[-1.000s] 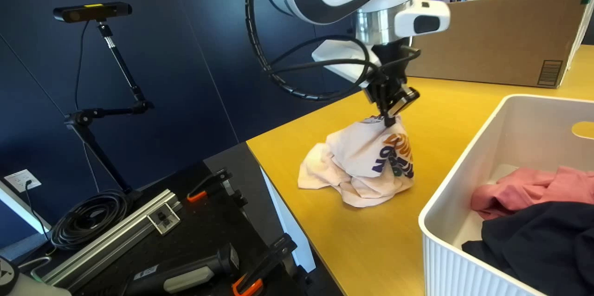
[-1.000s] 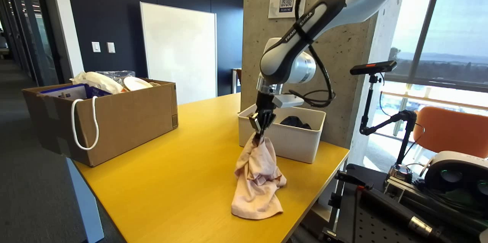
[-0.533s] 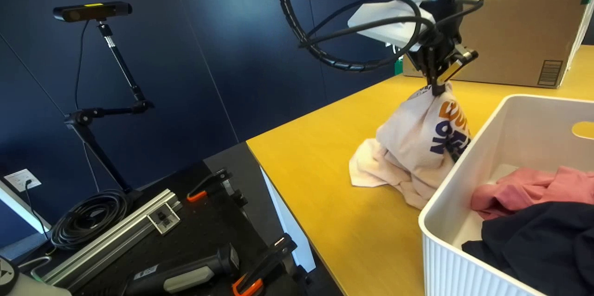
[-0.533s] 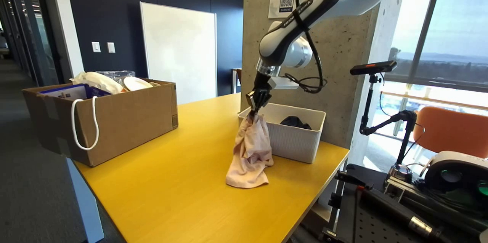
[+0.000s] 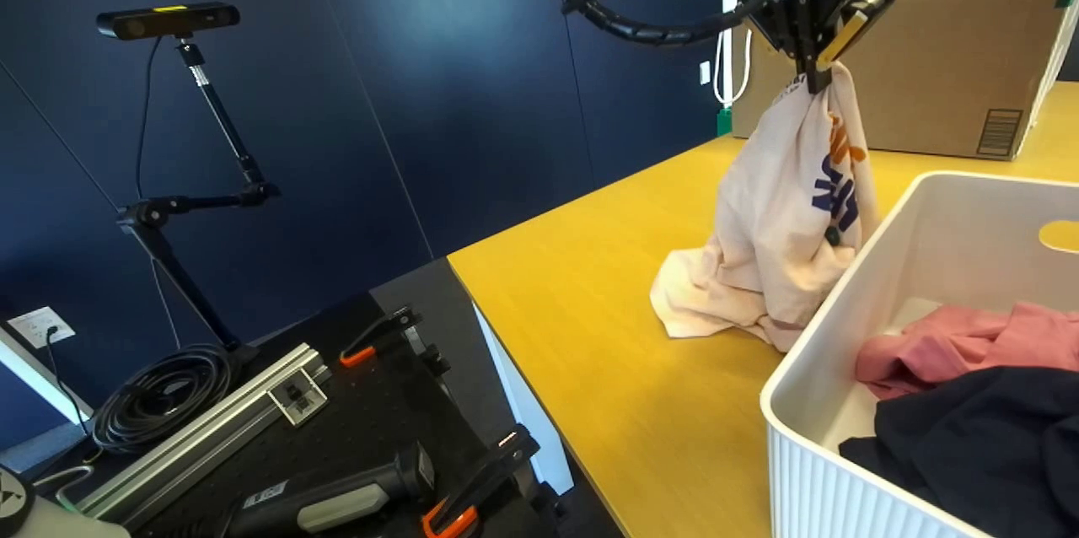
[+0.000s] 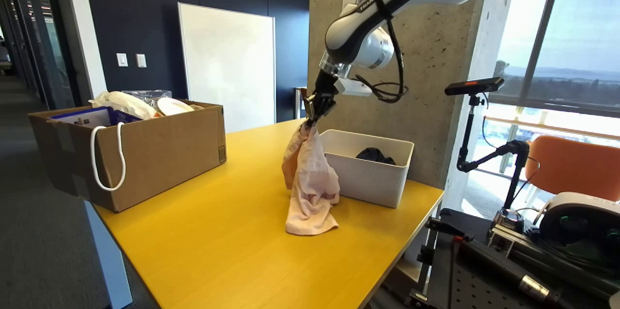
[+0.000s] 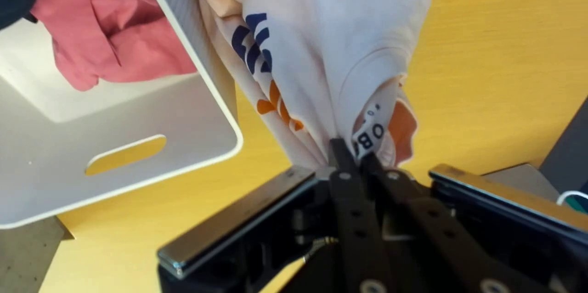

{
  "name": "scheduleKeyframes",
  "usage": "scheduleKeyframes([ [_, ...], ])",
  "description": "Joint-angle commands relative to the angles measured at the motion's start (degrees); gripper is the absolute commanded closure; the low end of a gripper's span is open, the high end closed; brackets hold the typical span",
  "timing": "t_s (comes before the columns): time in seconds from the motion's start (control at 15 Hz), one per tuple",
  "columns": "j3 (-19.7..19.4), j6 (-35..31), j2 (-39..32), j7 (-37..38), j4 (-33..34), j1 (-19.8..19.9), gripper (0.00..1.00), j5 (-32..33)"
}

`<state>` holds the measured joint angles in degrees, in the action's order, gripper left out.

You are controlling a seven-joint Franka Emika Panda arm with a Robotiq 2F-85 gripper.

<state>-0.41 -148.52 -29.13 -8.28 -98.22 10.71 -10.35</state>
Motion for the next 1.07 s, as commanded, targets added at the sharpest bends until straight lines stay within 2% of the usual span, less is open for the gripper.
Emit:
scheduleKeyframes([
  [0.0,1.2,1.7,4.8,-1.4,0.8,-0.7,0.99,0.6],
  [0.4,3.1,3.0,-1.7,-3.7,10.4,-2.6,0.99,0.3],
  [0.53,4.7,2.2,-5.6,-5.5,14.4,-3.1,0.99,0.3],
  [0.73,9.0,3.2,-10.8,-7.6,21.0,-3.2,0.99,-2.1],
  [0.8,10.3,3.1,-12.0,-7.8,22.2,-3.5,0.69,-2.7],
  [0.93,12.8,3.0,-13.6,-8.7,23.7,-3.6,0.61,-3.4],
  [1.0,13.5,3.2,-14.4,-9.1,24.5,-3.6,0.53,-3.5],
])
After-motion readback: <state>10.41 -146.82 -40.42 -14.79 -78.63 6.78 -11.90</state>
